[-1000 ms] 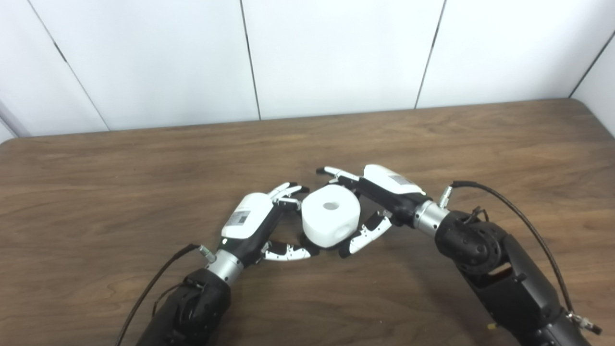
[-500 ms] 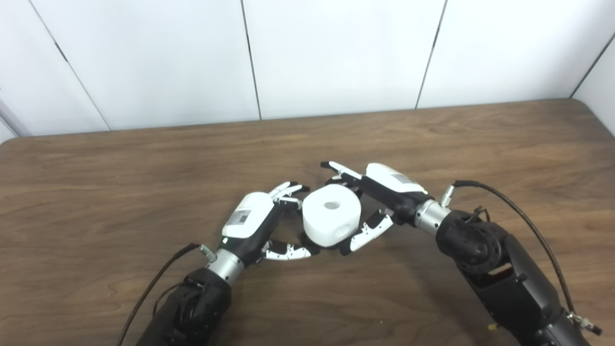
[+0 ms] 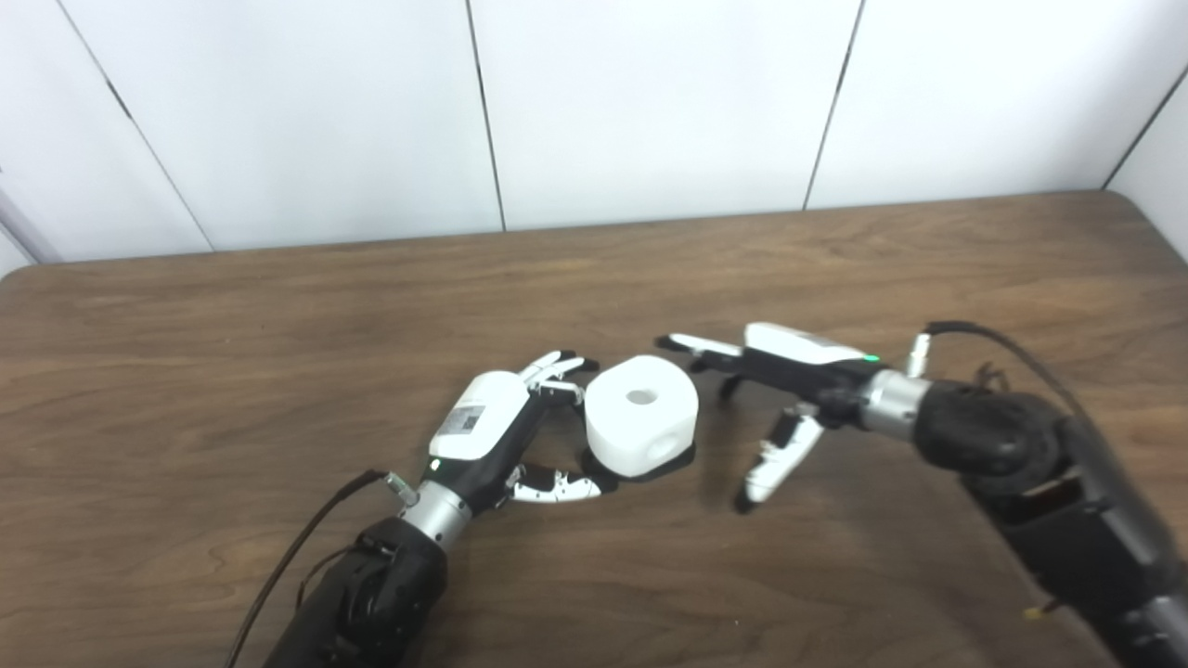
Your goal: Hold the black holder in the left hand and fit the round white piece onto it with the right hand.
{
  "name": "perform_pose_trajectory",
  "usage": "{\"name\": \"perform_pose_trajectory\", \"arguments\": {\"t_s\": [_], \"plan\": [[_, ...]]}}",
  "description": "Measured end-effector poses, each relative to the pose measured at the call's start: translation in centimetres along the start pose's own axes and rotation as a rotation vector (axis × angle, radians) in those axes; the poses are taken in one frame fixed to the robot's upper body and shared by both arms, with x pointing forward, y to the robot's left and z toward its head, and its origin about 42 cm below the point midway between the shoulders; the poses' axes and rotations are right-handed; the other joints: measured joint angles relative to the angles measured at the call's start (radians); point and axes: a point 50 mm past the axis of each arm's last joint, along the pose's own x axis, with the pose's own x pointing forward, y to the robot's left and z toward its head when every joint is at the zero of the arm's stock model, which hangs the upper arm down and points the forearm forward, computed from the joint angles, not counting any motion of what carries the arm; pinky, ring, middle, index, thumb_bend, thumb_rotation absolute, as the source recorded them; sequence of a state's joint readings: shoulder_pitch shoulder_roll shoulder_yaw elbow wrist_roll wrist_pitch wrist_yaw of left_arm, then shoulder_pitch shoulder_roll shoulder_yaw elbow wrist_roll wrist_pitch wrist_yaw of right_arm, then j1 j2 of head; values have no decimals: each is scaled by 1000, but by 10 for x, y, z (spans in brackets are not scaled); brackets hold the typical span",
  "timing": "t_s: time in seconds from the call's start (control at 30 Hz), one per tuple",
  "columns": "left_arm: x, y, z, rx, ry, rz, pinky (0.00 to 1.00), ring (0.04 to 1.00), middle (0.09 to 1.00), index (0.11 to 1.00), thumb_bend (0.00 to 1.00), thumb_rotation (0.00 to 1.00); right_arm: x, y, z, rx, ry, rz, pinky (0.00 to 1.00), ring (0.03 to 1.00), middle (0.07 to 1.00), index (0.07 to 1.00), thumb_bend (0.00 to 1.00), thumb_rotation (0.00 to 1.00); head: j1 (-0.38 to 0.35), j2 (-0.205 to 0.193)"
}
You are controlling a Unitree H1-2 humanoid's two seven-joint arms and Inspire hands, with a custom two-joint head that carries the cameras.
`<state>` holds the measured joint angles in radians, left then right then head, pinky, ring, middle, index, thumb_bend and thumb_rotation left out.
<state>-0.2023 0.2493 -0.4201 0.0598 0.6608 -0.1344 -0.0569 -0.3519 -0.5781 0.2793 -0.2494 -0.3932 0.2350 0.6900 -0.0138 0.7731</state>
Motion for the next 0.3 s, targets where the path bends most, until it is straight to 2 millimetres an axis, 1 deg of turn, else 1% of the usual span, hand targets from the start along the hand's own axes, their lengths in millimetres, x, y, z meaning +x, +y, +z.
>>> {"name": "perform_pose_trajectory", "arguments": {"t_s": [0.07,0.13,0.23,0.3], "plan": [[0,0,0,1,0,0,800,932,878,482,524,60,-9,-8,-7,-20,31,-11,671,843,918,931,756,3,-2,-2],[0,0,0,2,1,0,804,935,881,482,524,59,-16,-15,-11,-16,53,-93,655,811,882,883,714,0,-2,-2],[-1,1,-1,3,2,-1,800,931,879,481,524,59,-19,-22,-12,52,48,-276,618,772,842,837,680,0,0,-3],[-1,1,-2,3,2,0,793,927,875,481,524,59,-16,-22,-10,107,29,-378,606,755,821,824,689,0,0,-3]]}}
